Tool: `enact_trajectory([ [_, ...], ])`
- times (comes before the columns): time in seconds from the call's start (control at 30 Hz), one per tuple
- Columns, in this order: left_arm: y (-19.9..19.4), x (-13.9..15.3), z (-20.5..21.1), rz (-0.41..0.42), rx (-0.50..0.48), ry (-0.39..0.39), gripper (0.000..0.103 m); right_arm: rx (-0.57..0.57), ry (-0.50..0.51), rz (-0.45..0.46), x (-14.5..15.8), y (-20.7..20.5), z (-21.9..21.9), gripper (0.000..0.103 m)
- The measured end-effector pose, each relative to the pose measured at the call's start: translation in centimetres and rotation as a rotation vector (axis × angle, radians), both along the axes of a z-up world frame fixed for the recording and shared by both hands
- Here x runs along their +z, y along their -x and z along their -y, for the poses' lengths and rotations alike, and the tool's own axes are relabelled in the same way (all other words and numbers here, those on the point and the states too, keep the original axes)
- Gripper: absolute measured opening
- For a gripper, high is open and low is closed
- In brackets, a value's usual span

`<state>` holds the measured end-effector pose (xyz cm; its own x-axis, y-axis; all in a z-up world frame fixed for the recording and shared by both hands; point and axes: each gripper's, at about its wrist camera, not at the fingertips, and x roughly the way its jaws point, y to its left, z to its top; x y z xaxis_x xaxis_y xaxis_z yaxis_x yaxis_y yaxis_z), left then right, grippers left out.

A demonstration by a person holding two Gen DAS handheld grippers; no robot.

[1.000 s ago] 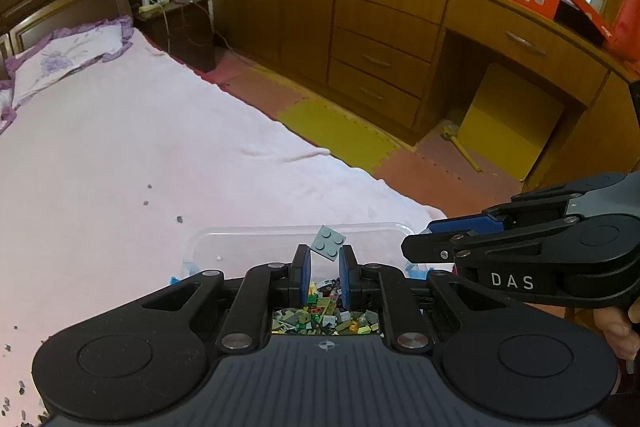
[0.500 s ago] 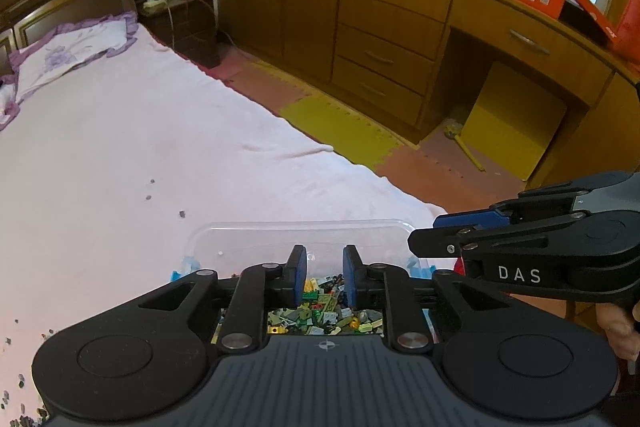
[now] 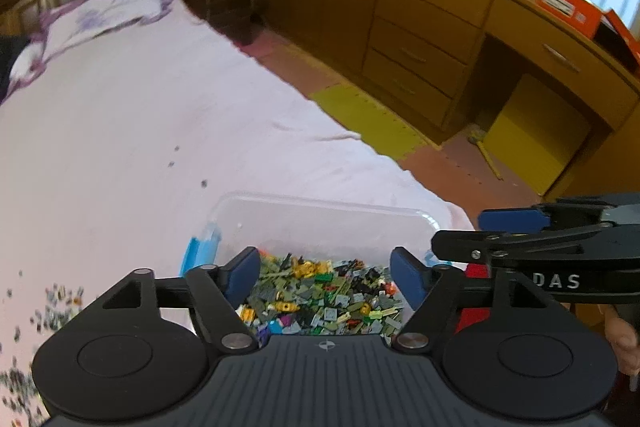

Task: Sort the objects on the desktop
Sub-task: 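Open both tools to drop the bricks into the box, then move both open tools back over the scattered bricks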

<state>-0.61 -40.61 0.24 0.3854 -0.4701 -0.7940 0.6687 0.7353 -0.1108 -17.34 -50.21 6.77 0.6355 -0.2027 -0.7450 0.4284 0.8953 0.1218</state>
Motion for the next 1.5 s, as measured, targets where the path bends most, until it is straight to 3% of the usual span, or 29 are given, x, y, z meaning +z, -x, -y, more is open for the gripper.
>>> enact_trajectory([
  [0.3, -0.5, -0.2, -4.3, -0.021, 0.154, 0.001, 0.097, 0.074, 0.030, -0.049, -0.2, -2.1, -1.6, 0.077],
  [0.4, -0.6, -0.4, -6.5, -0.031, 0.226, -0.002, 0.098, 0.105, 0.041, -0.065, -0.3, -2.9, -2.3, 0.083],
  [0.57, -0.4, -0.5, -10.7, -0.053, 0.335, -0.017, 0.099, 0.177, 0.040, -0.102, -0.7, -4.7, -4.6, 0.083],
  [0.8, 0.3, -0.6, -17.9, -0.061, 0.449, -0.051, 0.102, 0.291, 0.077, -0.123, -0.5, -6.9, -10.8, 0.086],
  [0.93, 0.6, -1.3, -22.6, -0.078, 0.494, -0.063, 0.102, 0.292, 0.095, -0.130, -0.4, -7.6, -14.6, 0.087],
  [1.13, 1.2, -3.1, -30.0, -0.088, 0.546, -0.145, 0.102, 0.268, 0.145, -0.122, -0.7, -7.6, -20.4, 0.089],
  [1.5, 1.3, -8.0, -41.9, -0.211, 0.639, -0.260, 0.102, 0.290, 0.191, -0.239, -6.0, -8.7, -30.5, 0.093],
])
